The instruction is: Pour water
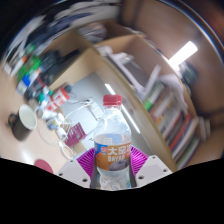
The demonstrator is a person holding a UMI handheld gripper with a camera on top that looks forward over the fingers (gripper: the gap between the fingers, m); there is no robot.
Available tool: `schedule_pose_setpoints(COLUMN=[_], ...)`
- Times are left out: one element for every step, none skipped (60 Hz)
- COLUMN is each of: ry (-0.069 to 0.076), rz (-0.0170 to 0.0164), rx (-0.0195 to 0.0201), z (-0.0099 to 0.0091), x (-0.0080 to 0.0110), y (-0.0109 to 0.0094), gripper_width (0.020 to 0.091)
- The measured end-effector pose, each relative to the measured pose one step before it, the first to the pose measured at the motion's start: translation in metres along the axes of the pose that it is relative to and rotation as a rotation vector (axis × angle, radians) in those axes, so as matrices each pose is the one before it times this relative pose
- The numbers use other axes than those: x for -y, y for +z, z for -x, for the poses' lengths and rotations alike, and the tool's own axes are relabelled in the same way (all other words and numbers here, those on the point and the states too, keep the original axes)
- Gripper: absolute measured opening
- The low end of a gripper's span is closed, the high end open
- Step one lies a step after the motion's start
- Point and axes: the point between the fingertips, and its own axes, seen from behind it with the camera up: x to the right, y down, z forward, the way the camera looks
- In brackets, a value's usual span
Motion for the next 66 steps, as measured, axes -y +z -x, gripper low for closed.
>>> schedule_pose_setpoints(ry=[-0.0785,-0.0790,-0.0745,-0.0757,-0.0726,-0.0703,-0.0702,-0.0691,-0.0660,-0.0671,-0.0496,-0.0558,-0.0506,-0.0471,-0.0425,-0.0370,-0.0304,-0.0248,-0.0213,-0.0199,-0.0269,-0.0226,-0.0250,-0.0282,-0.0305,-0.0342,-0.0347,-0.0326,-0.0272,-0.0207,-0.0136,-0.0101,-0.0046,-0.0024,-0.0031,-0.0048,-0.0062,-0.0081,-0.0075,-0.0071,-0.0061,-0.0052,-0.0048,-0.0045,-0.0044,-0.0033,-0.0015,0.0008,0.0023,0.0048,0.0071,0.0116,0.0170,0.0230,0.0291,0.0351,0.0416,0.0481,0.0502,0.0622,0.0688,0.0746,0.0811,0.0879,0.0937,0.1042], rz=[-0.00772,-0.00424,-0.00191,-0.00314,-0.00439,-0.00435,-0.00600,-0.00782,-0.00874,-0.01221,-0.00614,-0.00788,-0.00889,-0.00765,-0.00635,-0.00600,-0.00687,-0.00728,-0.00695,-0.00594,-0.01286,-0.00288,-0.00455,-0.00571,-0.00601,-0.00539,-0.00464,-0.00389,-0.00343,-0.00249,-0.00354,-0.00261,-0.00189,-0.00168,-0.00112,-0.00014,0.00097,0.00182,-0.00032,-0.00009,0.00008,-0.00065,-0.00071,-0.00133,0.00001,-0.00015,-0.00126,-0.00148,-0.00102,-0.00052,0.00067,0.00197,0.00308,0.00249,0.00201,0.00264,0.00414,0.00561,0.00476,0.00845,0.00899,0.00802,0.00824,0.00935,0.01026,-0.00101], rx=[0.01469,0.01139,0.00927,0.00874,0.00620,0.00553,0.00569,0.00628,0.00378,0.00339,-0.00213,-0.00397,-0.00290,-0.00181,-0.00058,0.00054,0.00194,0.00286,0.00422,0.00617,0.01172,0.00606,0.00121,-0.00153,-0.00977,-0.01267,-0.01438,-0.01388,-0.01232,-0.00645,-0.00550,0.00371,0.00041,0.00226,0.00321,0.00238,0.00050,0.00059,-0.00085,0.00035,0.00112,0.00112,0.00174,0.00258,0.00283,0.00257,0.00152,0.00043,-0.00134,-0.00302,-0.00343,-0.00258,-0.00127,-0.00024,0.00037,0.00123,-0.00393,0.00096,0.01632,0.00280,0.00373,0.00446,0.00335,0.00399,0.00431,-0.01271], z=[0.00429,0.00475,0.00422,0.00404,0.00361,0.00354,0.00417,0.00412,0.00330,0.00067,0.00407,0.00297,0.00214,0.00249,0.00269,0.00323,0.00366,0.00387,0.00347,0.00360,-0.00054,0.00351,0.00209,-0.00168,-0.00105,-0.00236,-0.00275,-0.00321,-0.00281,-0.00206,-0.00104,-0.00237,0.00016,0.00053,0.00038,0.00002,-0.00049,-0.00037,-0.00065,-0.00013,0.00031,0.00056,0.00076,0.00106,0.00098,0.00083,0.00067,0.00040,-0.00036,-0.00103,-0.00120,-0.00093,-0.00061,-0.00065,-0.00068,-0.00081,0.00097,-0.00117,-0.00501,-0.00170,-0.00182,-0.00156,-0.00133,-0.00139,-0.00092,0.00223], x=[0.00457,0.00506,0.00608,0.00469,0.00406,0.00499,0.00443,0.00541,0.00558,-0.00055,0.01030,0.00335,0.00541,0.00556,0.00506,0.00492,0.00523,0.00514,0.00473,0.00454,-0.00100,0.00399,0.00391,0.00364,0.00351,0.00312,0.00257,0.00232,0.00180,0.00139,0.00196,0.00257,0.00106,0.00081,0.00037,-0.00019,-0.00049,-0.00023,-0.00028,-0.00037,-0.00039,-0.00009,-0.00017,-0.00009,-0.00039,-0.00027,-0.00013,-0.00021,-0.00044,-0.00046,-0.00111,-0.00135,-0.00195,-0.00163,-0.00158,-0.00206,-0.00324,-0.00271,-0.00238,-0.00305,-0.00343,-0.00313,-0.00334,-0.00329,-0.00359,-0.00913], y=[0.00533,0.00633,0.00650,0.00558,0.00449,0.00437,0.00379,0.00338,0.00308,-0.00249,0.00647,0.00133,0.00250,0.00194,0.00161,0.00144,0.00173,0.00135,0.00123,0.00115,0.00021,0.00188,0.00180,0.00015,0.00135,0.00060,0.00064,0.00065,0.00055,0.00004,0.00100,0.00192,0.00051,0.00043,0.00069,0.00071,0.00044,-0.00050,0.00083,0.00054,0.00046,0.00042,0.00024,0.00043,0.00013,0.00010,0.00009,0.00002,-0.00004,0.00016,0.00045,0.00070,0.00027,0.00035,0.00010,0.00041,-0.00079,0.00035,0.00167,0.00008,-0.00017,-0.00005,-0.00006,-0.00005,-0.00047,-0.00548], gripper_width=[0.0452,0.0454,0.0454,0.0456,0.0455,0.0456,0.0456,0.0455,0.0456,0.0455,0.0455,0.0456,0.0456,0.0456,0.0456,0.0455,0.0455,0.0455,0.0455,0.0454,0.0456,0.0456,0.0456,0.0455,0.0456,0.0455,0.0456,0.0456,0.0457,0.0456,0.0456,0.0456,0.0456,0.0454,0.0453,0.0455,0.0454,0.0455,0.0457,0.0455,0.0455,0.0456,0.0457,0.0456,0.0456,0.0456,0.0455,0.0455,0.0455,0.0456,0.0456,0.0455,0.0454,0.0455,0.0455,0.0455,0.0454,0.0453,0.0453,0.0452,0.0453,0.0453,0.0453,0.0456,0.0455,0.0454])
